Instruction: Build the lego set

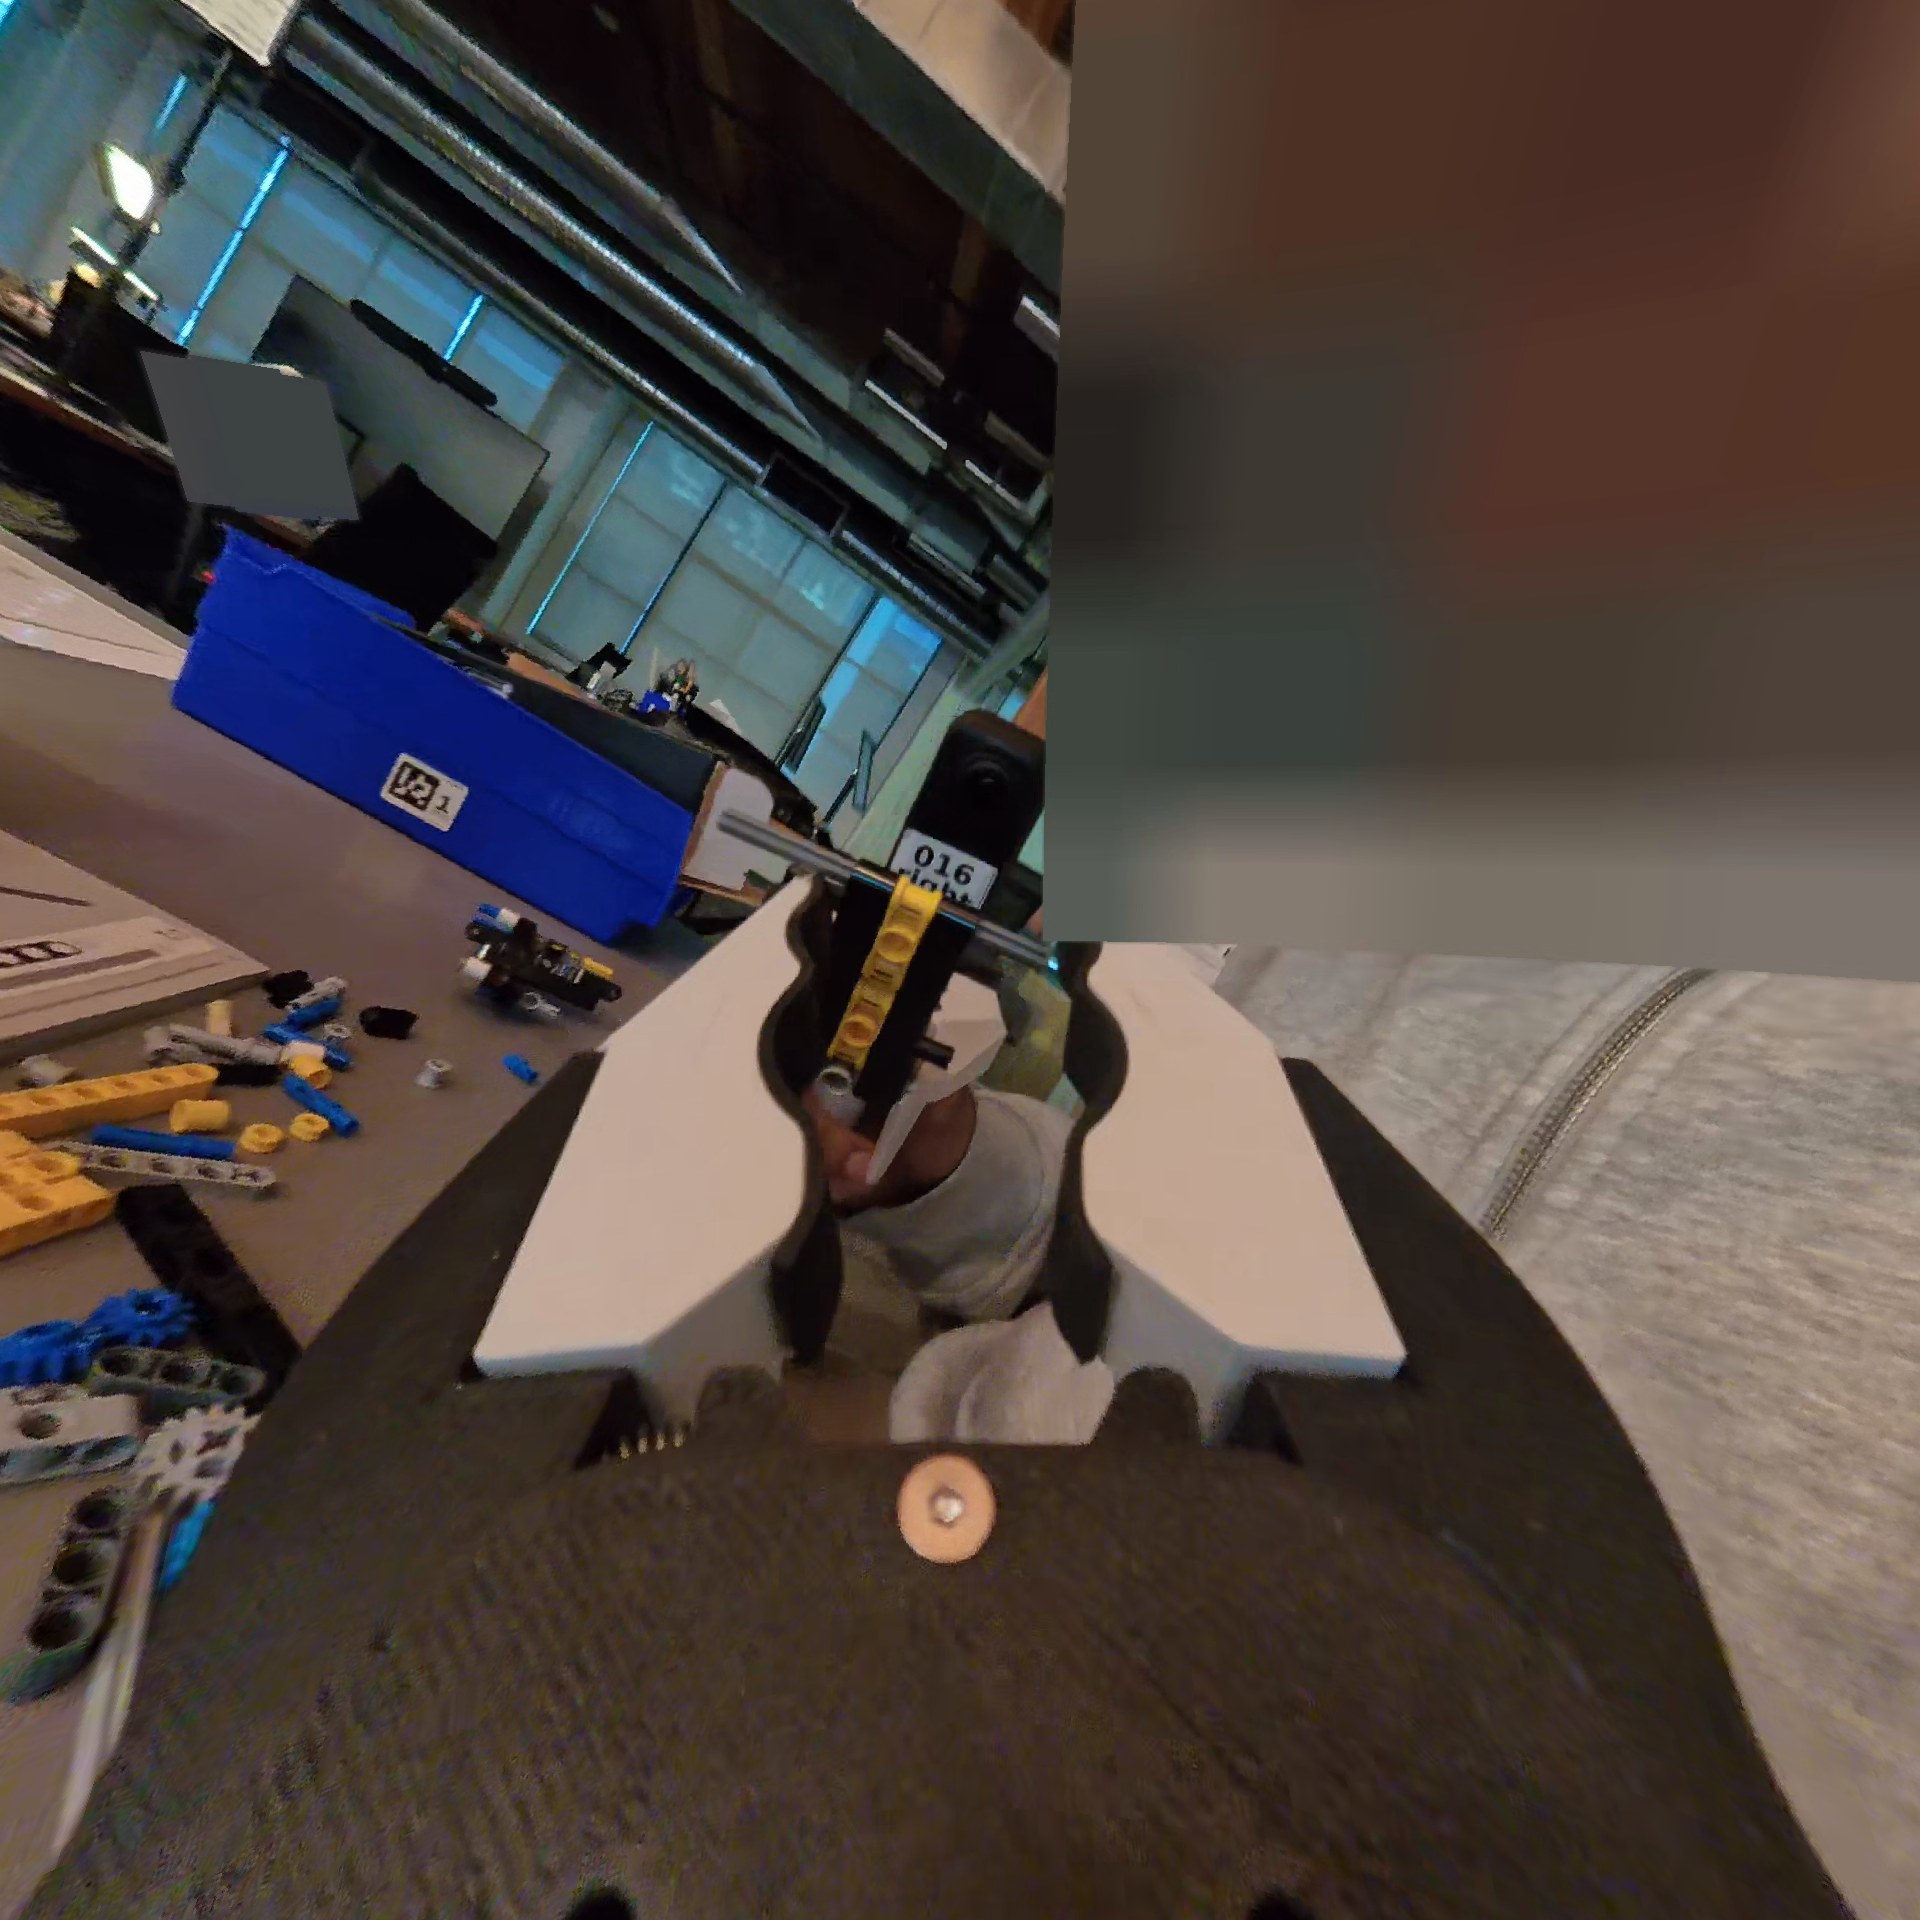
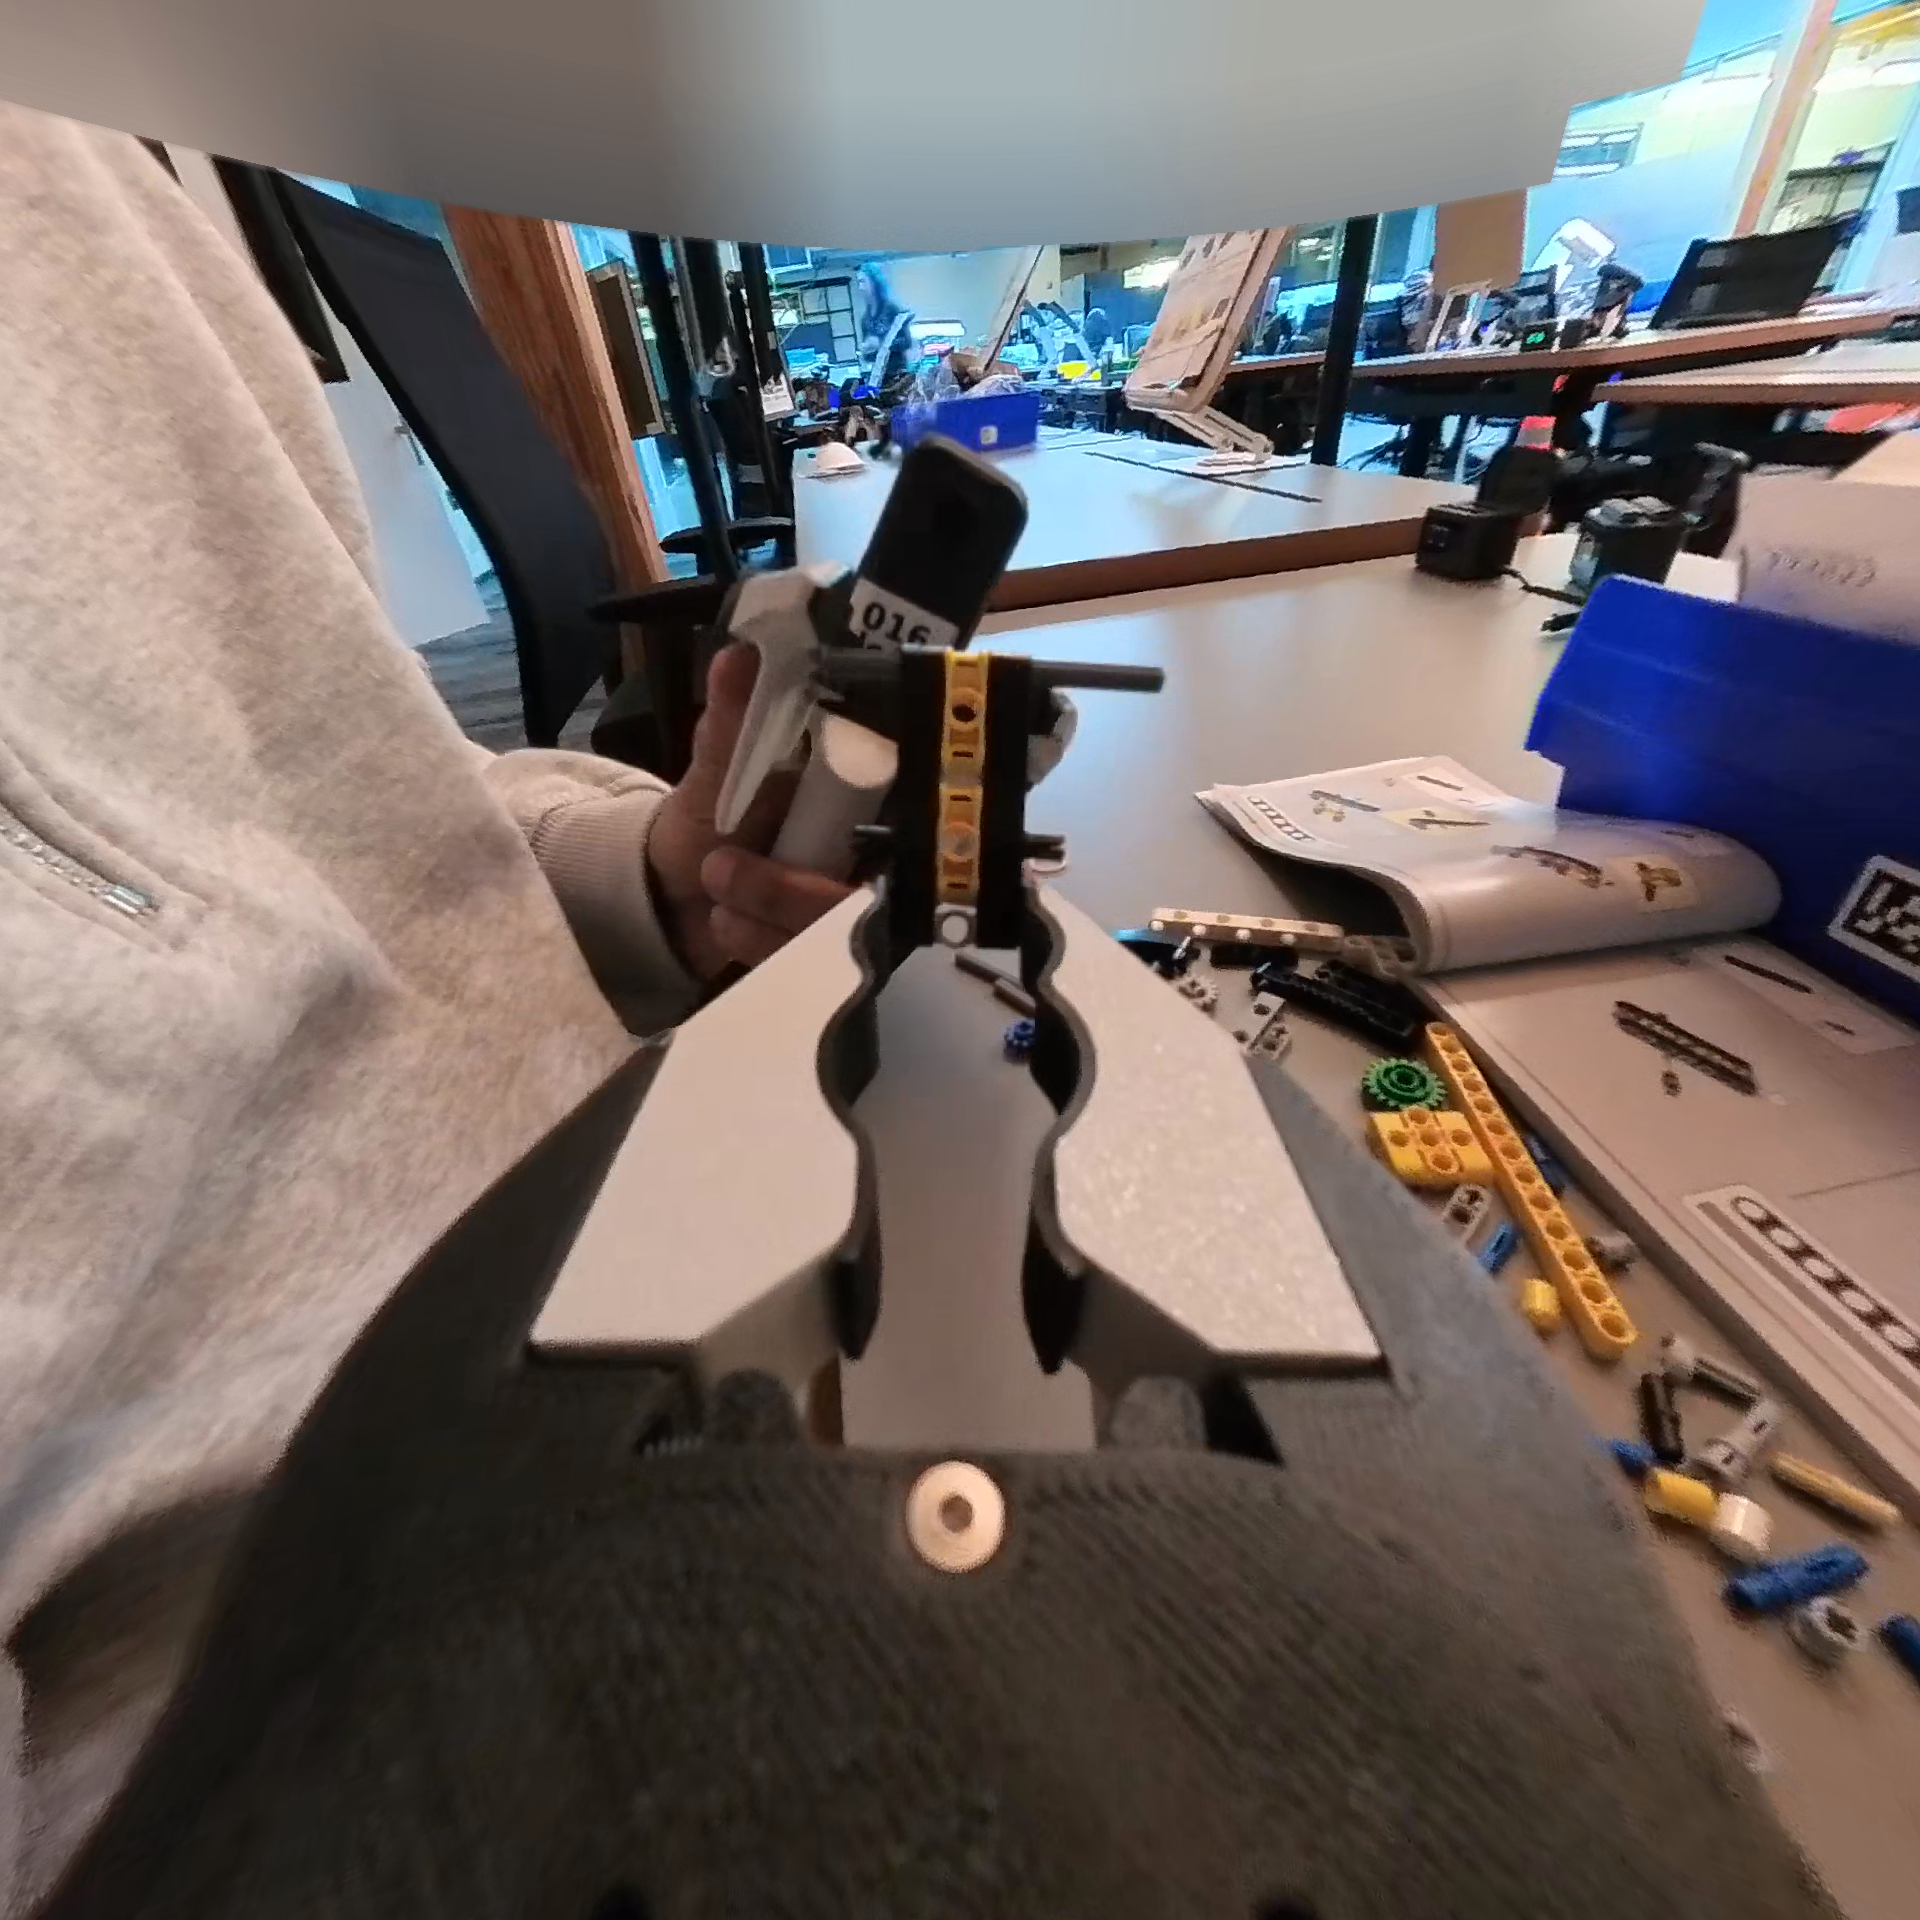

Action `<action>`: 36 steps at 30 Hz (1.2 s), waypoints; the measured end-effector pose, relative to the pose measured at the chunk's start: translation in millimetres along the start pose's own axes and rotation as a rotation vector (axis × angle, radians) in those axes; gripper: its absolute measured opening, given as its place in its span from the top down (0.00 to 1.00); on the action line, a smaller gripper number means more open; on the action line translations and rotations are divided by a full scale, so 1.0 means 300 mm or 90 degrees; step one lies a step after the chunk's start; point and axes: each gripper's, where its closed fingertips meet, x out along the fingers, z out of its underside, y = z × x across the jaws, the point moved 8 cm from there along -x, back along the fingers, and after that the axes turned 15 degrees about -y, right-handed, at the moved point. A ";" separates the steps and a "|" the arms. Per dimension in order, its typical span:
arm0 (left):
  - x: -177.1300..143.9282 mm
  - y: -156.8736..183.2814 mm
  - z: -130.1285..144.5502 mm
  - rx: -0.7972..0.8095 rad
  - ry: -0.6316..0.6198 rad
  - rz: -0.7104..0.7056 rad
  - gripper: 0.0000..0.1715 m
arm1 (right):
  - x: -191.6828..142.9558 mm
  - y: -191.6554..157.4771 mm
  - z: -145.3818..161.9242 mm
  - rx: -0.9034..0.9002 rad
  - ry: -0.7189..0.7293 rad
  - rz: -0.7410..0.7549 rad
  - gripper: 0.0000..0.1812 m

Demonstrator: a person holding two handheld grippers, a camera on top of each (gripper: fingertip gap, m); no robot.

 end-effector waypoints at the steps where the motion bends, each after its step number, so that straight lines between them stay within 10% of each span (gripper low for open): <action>1: 0.000 -0.001 0.000 -0.006 0.006 0.003 0.78 | 0.001 -0.004 -0.003 -0.006 0.003 0.004 0.88; 20: -0.006 0.039 -0.015 0.049 0.017 0.037 0.60 | -0.002 -0.017 -0.034 0.056 0.097 -0.028 0.88; 36: -0.008 0.020 -0.016 0.007 0.050 0.014 0.77 | 0.009 -0.016 -0.033 0.043 0.088 0.023 0.88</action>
